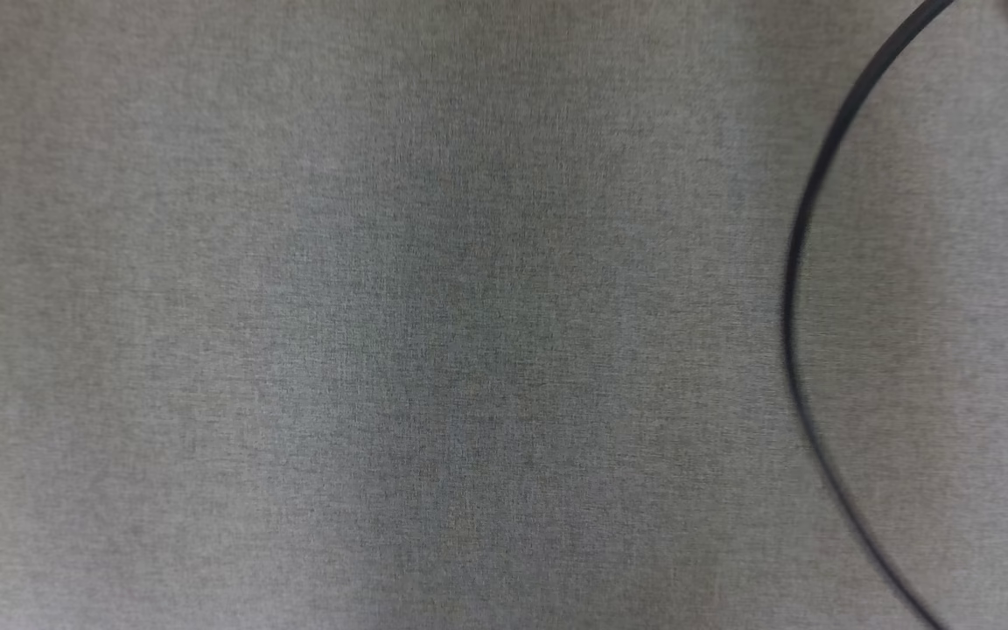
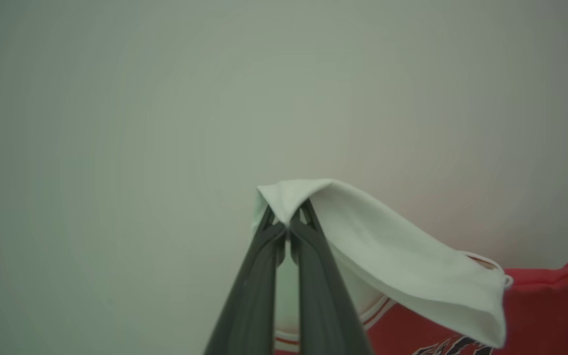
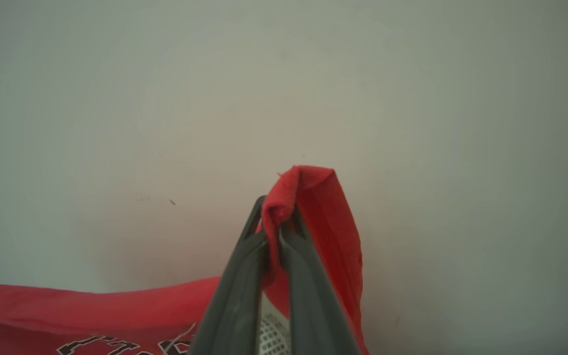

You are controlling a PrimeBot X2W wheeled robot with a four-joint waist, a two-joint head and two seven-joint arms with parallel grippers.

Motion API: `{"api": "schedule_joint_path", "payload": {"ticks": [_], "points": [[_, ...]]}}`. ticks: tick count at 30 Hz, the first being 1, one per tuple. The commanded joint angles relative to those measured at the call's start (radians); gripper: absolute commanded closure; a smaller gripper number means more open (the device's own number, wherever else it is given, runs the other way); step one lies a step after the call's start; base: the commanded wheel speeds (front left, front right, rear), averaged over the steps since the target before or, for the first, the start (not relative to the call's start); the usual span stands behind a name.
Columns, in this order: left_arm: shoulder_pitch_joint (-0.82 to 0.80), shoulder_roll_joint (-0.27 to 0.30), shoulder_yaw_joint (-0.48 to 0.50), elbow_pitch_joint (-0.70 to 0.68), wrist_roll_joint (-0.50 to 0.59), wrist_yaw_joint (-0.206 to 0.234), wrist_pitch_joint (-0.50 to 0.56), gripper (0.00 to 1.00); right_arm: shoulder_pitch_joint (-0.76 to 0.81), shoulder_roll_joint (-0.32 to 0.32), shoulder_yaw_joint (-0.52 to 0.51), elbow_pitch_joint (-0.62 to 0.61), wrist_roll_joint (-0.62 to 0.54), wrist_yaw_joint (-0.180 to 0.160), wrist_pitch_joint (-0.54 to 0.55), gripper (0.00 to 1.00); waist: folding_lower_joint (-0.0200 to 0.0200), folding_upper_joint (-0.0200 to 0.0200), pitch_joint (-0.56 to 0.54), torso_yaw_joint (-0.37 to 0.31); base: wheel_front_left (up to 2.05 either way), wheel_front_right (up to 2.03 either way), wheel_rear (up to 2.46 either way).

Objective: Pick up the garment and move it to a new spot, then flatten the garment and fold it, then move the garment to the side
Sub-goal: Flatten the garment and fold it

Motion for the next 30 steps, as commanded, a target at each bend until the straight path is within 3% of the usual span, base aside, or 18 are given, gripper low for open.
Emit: {"api": "schedule_joint_path", "payload": {"ticks": [1,8,14,23,30], "points": [[0.059,0.008,-0.007,-0.003,-0.025,0.002,-0.015,1.0,0.048,0.009,0.025,-0.016,0.017,0.0,-0.007,1.0,-0.0001,-0.0002,-0.038,-0.008,0.0,0.0,0.0],[0.263,0.024,0.036,-0.067,-0.101,0.002,-0.033,1.0,0.233,0.006,0.111,-0.11,0.102,0.0,-0.008,1.0,-0.0001,-0.0002,-0.128,-0.017,0.0,0.0,0.0],[0.566,0.056,0.087,-0.299,-0.159,0.069,-0.038,1.0,0.485,-0.043,0.209,-0.264,0.213,0.0,-0.003,1.0,-0.0001,-0.0002,-0.221,-0.029,0.0,0.0,0.0],[1.078,0.143,0.126,-0.771,-0.226,0.275,-0.016,1.0,0.867,-0.141,0.28,-0.513,0.331,0.0,0.009,1.0,-0.0001,-0.0002,-0.308,-0.038,0.0,0.0,0.0],[1.44,0.134,0.164,-0.992,-0.284,0.397,-0.031,1.0,1.139,-0.161,0.255,-0.635,0.379,0.0,0.011,1.0,-0.0001,-0.0002,-0.368,-0.037,0.0,0.0,0.0]]}}
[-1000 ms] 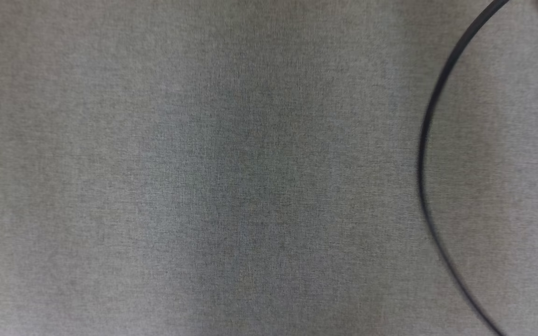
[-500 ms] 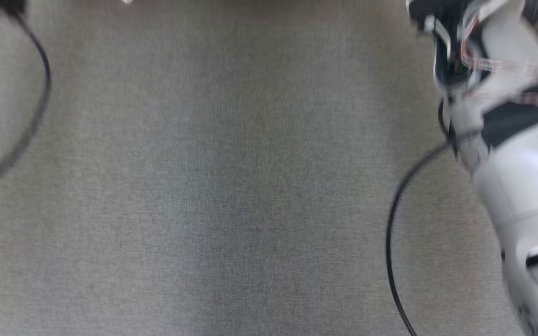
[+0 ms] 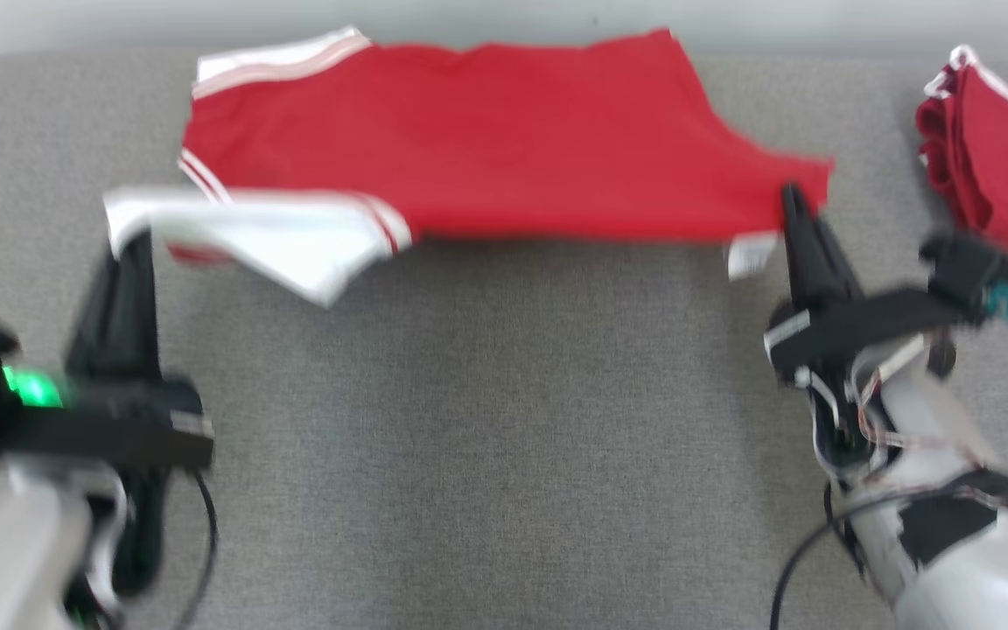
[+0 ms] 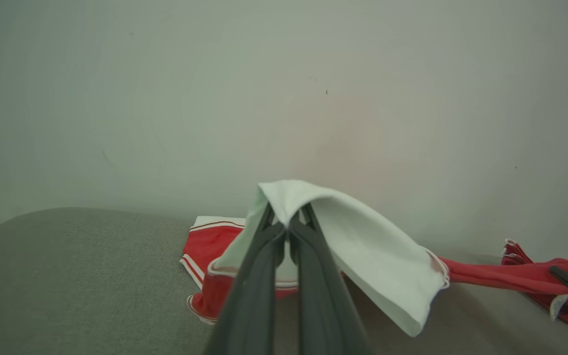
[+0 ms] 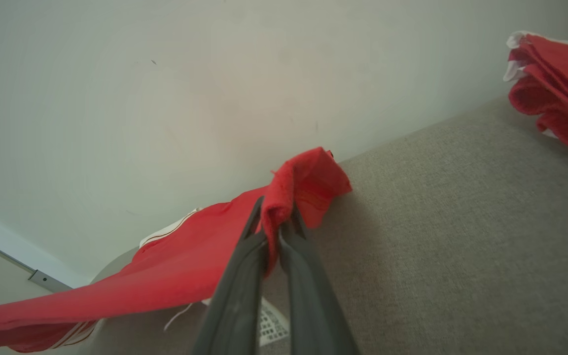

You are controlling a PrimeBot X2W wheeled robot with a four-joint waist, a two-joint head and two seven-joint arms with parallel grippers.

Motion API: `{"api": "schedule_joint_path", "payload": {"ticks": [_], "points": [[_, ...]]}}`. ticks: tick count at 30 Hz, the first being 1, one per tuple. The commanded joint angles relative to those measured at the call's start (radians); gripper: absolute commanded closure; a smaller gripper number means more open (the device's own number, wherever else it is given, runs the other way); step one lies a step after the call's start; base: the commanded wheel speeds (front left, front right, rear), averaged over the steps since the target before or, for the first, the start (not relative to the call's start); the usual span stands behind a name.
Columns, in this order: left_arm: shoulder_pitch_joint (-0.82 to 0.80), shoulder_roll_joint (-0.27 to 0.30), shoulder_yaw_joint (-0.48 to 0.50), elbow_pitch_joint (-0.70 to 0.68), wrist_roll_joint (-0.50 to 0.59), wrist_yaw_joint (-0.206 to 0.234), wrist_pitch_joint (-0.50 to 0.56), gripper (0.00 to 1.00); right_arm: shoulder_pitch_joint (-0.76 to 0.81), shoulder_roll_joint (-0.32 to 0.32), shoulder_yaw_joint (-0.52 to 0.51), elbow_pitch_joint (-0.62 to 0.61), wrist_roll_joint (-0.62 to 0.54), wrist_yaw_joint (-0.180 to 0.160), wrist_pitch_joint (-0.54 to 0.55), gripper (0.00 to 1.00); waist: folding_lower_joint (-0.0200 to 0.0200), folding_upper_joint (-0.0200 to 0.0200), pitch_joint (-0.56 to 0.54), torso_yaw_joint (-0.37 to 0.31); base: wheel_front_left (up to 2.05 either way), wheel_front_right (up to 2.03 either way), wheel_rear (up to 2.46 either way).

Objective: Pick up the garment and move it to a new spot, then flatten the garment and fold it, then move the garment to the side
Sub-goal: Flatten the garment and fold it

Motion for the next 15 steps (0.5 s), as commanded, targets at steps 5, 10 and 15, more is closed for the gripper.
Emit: {"api": "schedule_joint_path", "payload": {"ticks": [5,10,15], "points": [[0.224,-0.053,0.039,-0.054,-0.023,0.03,-0.012,1.0,0.169,-0.022,-0.03,-0.072,-0.005,0.0,0.014,1.0,0.0003,0.0001,-0.062,0.007,0.0,0.0,0.0],[0.4,-0.141,0.092,-0.074,0.007,0.01,-0.012,1.0,0.316,-0.031,-0.073,-0.126,-0.044,0.0,0.043,1.0,0.0003,0.0001,-0.103,0.016,0.0,0.0,0.0],[0.554,-0.229,0.149,-0.058,0.038,-0.02,-0.012,1.0,0.465,-0.019,-0.116,-0.187,-0.08,0.0,0.104,1.0,0.0003,0.0001,-0.155,0.025,0.0,0.0,0.0]]}}
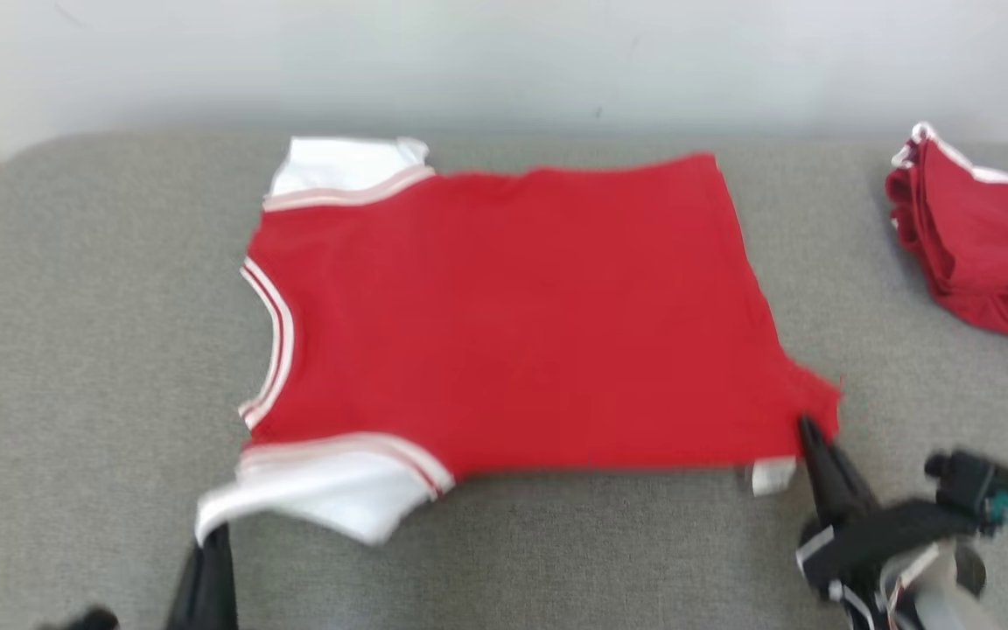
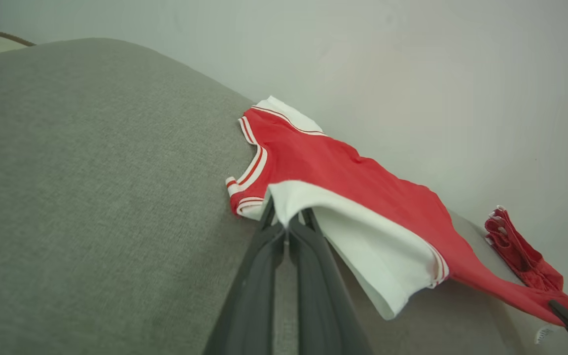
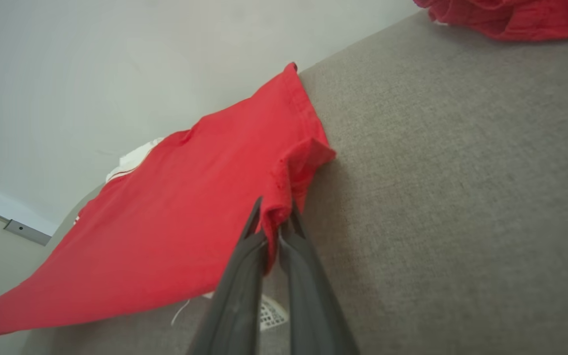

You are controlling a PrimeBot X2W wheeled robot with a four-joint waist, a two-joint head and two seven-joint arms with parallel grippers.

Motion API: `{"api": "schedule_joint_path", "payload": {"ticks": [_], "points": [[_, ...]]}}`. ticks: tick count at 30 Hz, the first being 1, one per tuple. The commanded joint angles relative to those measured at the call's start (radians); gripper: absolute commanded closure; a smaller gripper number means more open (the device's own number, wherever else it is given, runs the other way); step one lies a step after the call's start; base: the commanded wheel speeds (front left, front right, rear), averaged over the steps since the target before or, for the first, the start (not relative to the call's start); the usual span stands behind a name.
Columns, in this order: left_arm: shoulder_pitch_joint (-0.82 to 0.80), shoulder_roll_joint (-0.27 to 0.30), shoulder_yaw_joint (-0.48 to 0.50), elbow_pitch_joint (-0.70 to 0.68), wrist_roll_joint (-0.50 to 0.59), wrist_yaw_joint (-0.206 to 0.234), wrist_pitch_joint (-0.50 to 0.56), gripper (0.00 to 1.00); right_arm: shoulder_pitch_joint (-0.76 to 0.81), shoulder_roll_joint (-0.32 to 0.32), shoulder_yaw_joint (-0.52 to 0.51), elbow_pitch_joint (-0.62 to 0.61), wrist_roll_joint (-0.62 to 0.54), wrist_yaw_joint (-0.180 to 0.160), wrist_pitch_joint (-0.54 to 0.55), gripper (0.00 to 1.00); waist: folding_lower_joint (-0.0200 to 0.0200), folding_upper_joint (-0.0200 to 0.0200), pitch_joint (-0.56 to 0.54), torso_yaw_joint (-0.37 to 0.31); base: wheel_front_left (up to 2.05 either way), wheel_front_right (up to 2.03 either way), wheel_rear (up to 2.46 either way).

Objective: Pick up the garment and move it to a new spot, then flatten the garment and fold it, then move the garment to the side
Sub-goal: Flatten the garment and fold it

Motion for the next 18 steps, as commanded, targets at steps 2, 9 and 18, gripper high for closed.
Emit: {"api": "schedule_joint_path", "payload": {"ticks": [2,9,18], "points": [[0.092,-0.038,0.028,0.021,0.031,-0.025,-0.005,1.0,0.106,0.011,-0.038,-0.041,-0.031,0.0,0.042,1.0,0.0002,0.0002,-0.056,0.02,0.0,0.0,0.0],[0.215,-0.09,0.079,0.057,0.07,-0.049,-0.005,1.0,0.273,0.049,-0.118,-0.135,-0.095,0.0,0.143,1.0,0.0002,0.0002,-0.103,0.031,0.0,0.0,0.0],[0.256,-0.138,0.126,0.102,0.112,-0.093,-0.005,1.0,0.414,0.127,-0.22,-0.271,-0.163,0.0,0.288,1.0,0.0002,0.0002,-0.098,0.03,0.0,0.0,0.0]]}}
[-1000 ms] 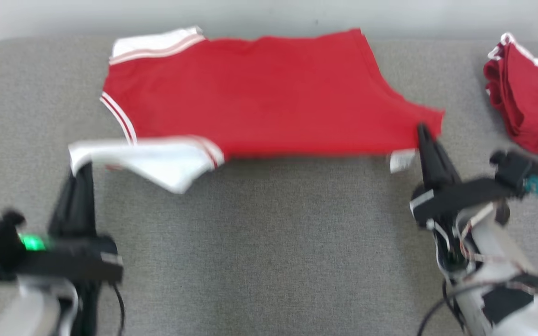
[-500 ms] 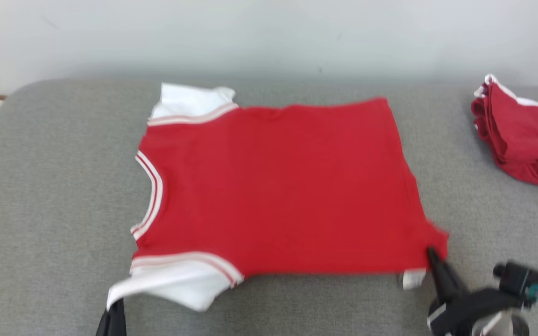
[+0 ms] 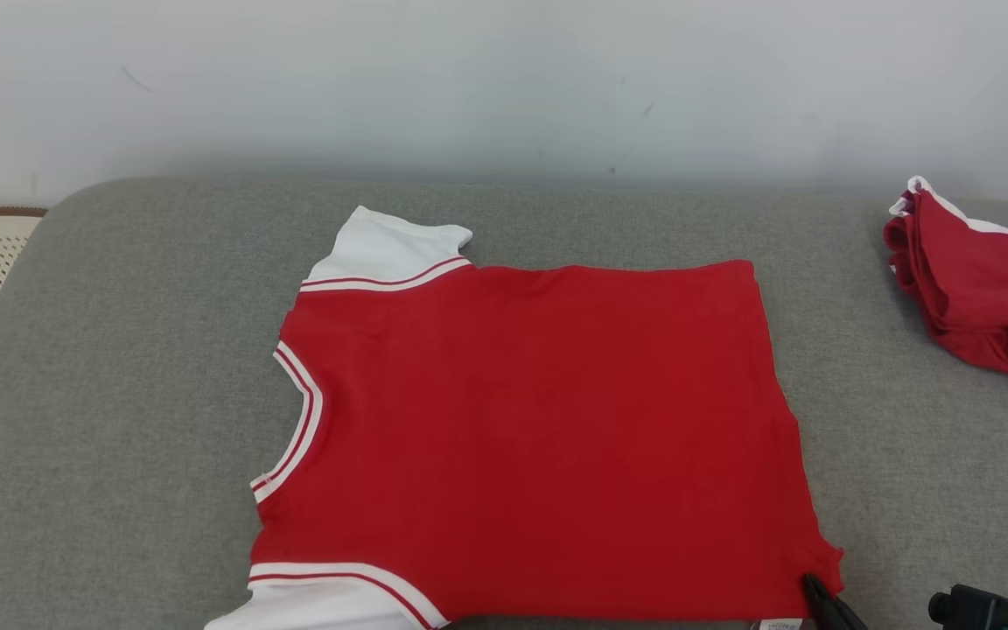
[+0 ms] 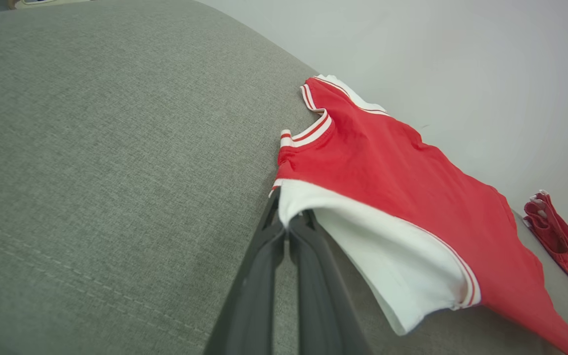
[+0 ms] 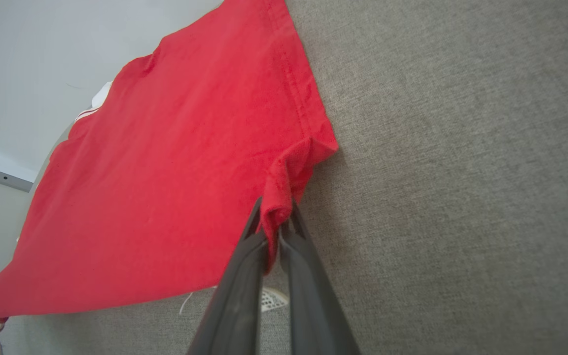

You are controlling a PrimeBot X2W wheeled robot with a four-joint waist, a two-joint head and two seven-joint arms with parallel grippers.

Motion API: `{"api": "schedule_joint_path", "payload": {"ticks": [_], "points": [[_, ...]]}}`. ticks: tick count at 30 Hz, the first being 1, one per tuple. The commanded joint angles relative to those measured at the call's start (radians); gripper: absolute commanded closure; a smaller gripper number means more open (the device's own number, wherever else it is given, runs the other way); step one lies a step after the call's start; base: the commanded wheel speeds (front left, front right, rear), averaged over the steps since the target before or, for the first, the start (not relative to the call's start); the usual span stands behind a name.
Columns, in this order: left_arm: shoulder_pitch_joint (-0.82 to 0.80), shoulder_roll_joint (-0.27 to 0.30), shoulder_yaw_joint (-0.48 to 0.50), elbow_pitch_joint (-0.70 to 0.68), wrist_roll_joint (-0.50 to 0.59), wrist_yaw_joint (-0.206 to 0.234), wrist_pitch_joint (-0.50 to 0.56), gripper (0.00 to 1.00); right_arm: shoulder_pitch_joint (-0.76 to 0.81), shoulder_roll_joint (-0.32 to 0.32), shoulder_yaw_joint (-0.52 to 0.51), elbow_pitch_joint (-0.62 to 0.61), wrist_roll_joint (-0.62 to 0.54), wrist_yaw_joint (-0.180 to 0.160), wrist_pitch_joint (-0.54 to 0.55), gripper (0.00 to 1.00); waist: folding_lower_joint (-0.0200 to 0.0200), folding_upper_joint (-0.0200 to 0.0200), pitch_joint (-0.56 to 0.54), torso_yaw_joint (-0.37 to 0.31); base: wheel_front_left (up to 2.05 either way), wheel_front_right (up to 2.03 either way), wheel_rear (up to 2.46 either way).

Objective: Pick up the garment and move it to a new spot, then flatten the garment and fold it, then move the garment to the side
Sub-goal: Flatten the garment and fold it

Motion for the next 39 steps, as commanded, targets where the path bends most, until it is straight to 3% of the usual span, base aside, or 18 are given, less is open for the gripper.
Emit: {"api": "schedule_joint_path", "payload": {"ticks": [1,6,13,19,31,32,33,34,35,36,37,39], "points": [[0.012,-0.006,0.011,0.01,0.018,-0.007,-0.005,1.0,0.013,0.009,-0.012,-0.015,-0.012,0.0,0.012,1.0,0.0001,0.0,0.004,-0.008,0.0,0.0,0.0],[-0.036,-0.007,0.025,0.005,0.047,-0.03,-0.005,1.0,-0.015,0.04,-0.028,-0.065,-0.043,0.0,0.013,1.0,0.0001,0.0,0.017,-0.026,0.0,0.0,0.0],[-0.201,0.045,0.018,0.025,0.077,-0.067,0.028,1.0,-0.135,0.055,-0.016,-0.041,-0.087,0.0,0.048,1.0,0.0001,0.0,0.057,-0.056,0.0,0.0,0.0],[-0.335,0.084,0.012,0.111,0.085,-0.099,0.059,1.0,-0.262,0.07,-0.015,0.05,-0.116,0.0,0.064,1.0,0.0001,0.0,0.089,-0.079,0.0,0.0,0.0],[-0.542,0.1,-0.031,0.393,0.107,-0.171,0.054,1.0,-0.474,0.093,0.0,0.287,-0.129,0.0,-0.003,1.0,0.0001,0.0,0.114,-0.083,0.0,0.0,0.0],[-0.556,0.096,-0.037,0.414,0.109,-0.177,0.052,1.0,-0.485,0.094,0.004,0.302,-0.126,0.0,-0.018,0.78,0.0001,0.0,0.112,-0.079,0.0,0.0,0.0],[-0.556,0.096,-0.037,0.414,0.109,-0.177,0.052,1.0,-0.485,0.094,0.004,0.302,-0.126,0.0,-0.018,0.78,0.0001,0.0,0.112,-0.079,0.0,0.0,0.0],[-0.569,0.094,-0.043,0.437,0.118,-0.177,0.047,1.0,-0.493,0.09,0.006,0.316,-0.127,0.0,-0.034,0.56,0.0001,0.0,0.109,-0.075,0.0,0.0,0.0],[-0.582,0.096,-0.046,0.457,0.132,-0.176,0.041,0.75,-0.5,0.087,0.014,0.326,-0.127,0.0,-0.049,0.0,0.0001,0.0,0.106,-0.073,0.0,0.0,0.0],[-0.591,0.094,-0.051,0.472,0.14,-0.179,0.032,0.32,-0.504,0.086,0.02,0.337,-0.12,0.0,-0.065,0.0,0.0001,0.0,0.101,-0.071,0.0,0.0,0.0],[-0.596,0.087,-0.054,0.487,0.143,-0.184,0.027,0.0,-0.507,0.081,0.028,0.342,-0.118,0.0,-0.082,0.0,0.0001,0.0,0.096,-0.069,0.0,0.0,0.0],[-0.599,0.082,-0.05,0.505,0.145,-0.183,0.016,0.0,-0.503,0.072,0.037,0.356,-0.111,0.0,-0.116,0.0,0.0001,0.0,0.086,-0.066,0.0,0.0,0.0]]}}
